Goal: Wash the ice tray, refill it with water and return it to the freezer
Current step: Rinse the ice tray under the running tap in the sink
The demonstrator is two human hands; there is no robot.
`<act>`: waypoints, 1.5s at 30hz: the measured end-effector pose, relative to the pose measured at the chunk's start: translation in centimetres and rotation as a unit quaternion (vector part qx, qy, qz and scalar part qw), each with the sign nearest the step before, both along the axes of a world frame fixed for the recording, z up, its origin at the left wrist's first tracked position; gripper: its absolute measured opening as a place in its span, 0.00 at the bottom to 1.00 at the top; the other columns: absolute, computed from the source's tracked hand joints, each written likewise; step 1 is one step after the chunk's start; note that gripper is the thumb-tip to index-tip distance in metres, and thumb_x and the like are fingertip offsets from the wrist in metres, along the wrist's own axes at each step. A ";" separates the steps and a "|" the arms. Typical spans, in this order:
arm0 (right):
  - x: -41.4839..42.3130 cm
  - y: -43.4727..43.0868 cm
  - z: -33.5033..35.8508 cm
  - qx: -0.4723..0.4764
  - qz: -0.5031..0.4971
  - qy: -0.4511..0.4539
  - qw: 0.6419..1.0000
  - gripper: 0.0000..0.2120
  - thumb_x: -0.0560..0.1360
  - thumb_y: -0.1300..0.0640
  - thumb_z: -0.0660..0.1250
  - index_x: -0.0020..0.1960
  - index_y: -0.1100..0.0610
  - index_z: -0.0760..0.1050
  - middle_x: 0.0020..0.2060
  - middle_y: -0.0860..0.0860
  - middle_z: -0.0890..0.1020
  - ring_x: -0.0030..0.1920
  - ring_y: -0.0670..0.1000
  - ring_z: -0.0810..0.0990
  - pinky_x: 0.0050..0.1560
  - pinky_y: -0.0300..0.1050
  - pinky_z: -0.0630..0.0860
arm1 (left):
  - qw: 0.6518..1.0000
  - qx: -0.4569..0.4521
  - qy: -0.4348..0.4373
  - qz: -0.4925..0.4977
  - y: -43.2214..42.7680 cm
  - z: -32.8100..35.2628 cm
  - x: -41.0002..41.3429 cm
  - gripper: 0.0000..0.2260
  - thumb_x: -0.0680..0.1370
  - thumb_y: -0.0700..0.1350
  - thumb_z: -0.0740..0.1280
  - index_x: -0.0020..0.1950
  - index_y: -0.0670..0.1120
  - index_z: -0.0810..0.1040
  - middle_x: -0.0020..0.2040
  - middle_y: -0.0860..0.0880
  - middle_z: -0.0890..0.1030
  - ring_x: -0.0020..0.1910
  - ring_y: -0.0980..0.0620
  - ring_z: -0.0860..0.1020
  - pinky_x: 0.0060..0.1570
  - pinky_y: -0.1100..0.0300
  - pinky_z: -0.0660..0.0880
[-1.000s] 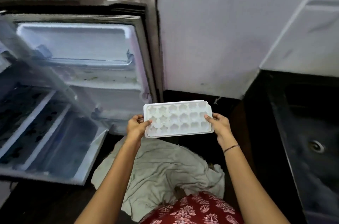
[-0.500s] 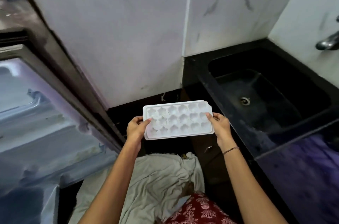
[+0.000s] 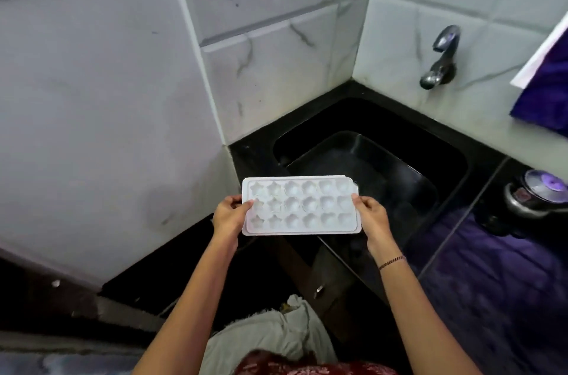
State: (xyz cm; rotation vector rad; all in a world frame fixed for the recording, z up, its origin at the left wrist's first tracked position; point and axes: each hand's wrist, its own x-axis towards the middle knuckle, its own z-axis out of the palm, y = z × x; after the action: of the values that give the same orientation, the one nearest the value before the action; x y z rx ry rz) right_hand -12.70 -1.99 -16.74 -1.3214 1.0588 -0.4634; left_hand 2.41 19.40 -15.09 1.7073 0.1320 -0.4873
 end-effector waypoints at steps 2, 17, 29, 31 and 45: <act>0.1 -1.4 0.1 -0.009 -0.030 -0.001 1.000 0.09 0.78 0.52 0.64 0.49 0.58 0.74 0.45 0.50 0.78 0.44 0.48 0.75 0.43 0.39 0.72 | 1.000 0.003 -0.006 -0.030 -2.6 0.3 1.1 0.07 0.74 0.40 0.69 0.51 0.44 0.75 0.40 0.49 0.79 0.38 0.51 0.79 0.36 0.59 0.76; 6.0 -11.4 0.3 0.027 -0.232 -0.113 0.966 0.10 0.80 0.51 0.59 0.44 0.54 0.73 0.42 0.51 0.81 0.42 0.50 0.79 0.42 0.44 0.76 | 0.971 -0.053 -0.012 -0.233 -22.3 1.2 13.8 0.13 0.74 0.41 0.70 0.57 0.44 0.77 0.43 0.47 0.80 0.39 0.52 0.79 0.34 0.61 0.75; 13.0 -18.1 1.3 0.053 -0.385 -0.185 0.903 0.10 0.81 0.56 0.58 0.42 0.55 0.72 0.44 0.54 0.80 0.43 0.52 0.78 0.41 0.46 0.77 | 0.906 -0.226 0.223 -0.281 -33.6 0.7 15.0 0.25 0.73 0.48 0.69 0.69 0.46 0.69 0.62 0.43 0.78 0.59 0.44 0.77 0.48 0.48 0.78; 13.9 -19.2 1.4 0.059 -0.387 -0.178 0.903 0.09 0.81 0.56 0.58 0.43 0.55 0.72 0.47 0.55 0.80 0.46 0.54 0.79 0.45 0.49 0.78 | 0.884 -0.237 0.256 -0.312 -35.1 1.3 13.5 0.26 0.70 0.47 0.69 0.68 0.47 0.70 0.61 0.44 0.78 0.59 0.44 0.77 0.45 0.49 0.79; 16.8 -34.3 7.5 0.036 -0.288 -0.029 0.957 0.28 0.77 0.38 0.56 0.66 0.59 0.66 0.52 0.57 0.77 0.47 0.50 0.72 0.38 0.42 0.65 | 0.904 -0.226 0.260 -0.253 -39.8 0.4 12.9 0.16 0.73 0.38 0.71 0.57 0.52 0.74 0.53 0.50 0.81 0.51 0.50 0.80 0.43 0.50 0.79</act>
State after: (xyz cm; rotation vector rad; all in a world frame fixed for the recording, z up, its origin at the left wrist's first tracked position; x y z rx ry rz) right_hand 4.07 -36.31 -9.25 -0.9120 1.3964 -0.8816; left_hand 15.32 -20.37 -14.71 1.1068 -0.0480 -1.2592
